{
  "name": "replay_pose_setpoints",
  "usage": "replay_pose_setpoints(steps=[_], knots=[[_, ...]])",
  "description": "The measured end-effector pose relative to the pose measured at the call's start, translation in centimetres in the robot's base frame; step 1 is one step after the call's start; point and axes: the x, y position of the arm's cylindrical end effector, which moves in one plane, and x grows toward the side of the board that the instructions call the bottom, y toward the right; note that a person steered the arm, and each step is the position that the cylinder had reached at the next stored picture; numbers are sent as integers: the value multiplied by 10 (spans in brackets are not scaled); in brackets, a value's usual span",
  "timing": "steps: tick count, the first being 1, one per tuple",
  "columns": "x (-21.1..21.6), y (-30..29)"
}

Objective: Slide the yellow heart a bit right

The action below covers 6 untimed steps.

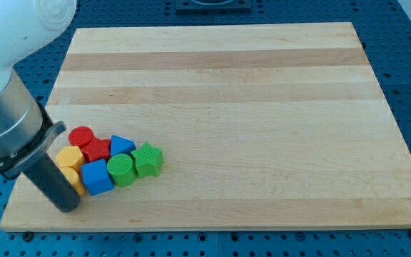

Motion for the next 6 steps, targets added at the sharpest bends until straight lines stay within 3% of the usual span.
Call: replay_pose_setpoints(steps=[2, 4, 6], knots=[[-40, -11], [-8, -54], [-48, -72]])
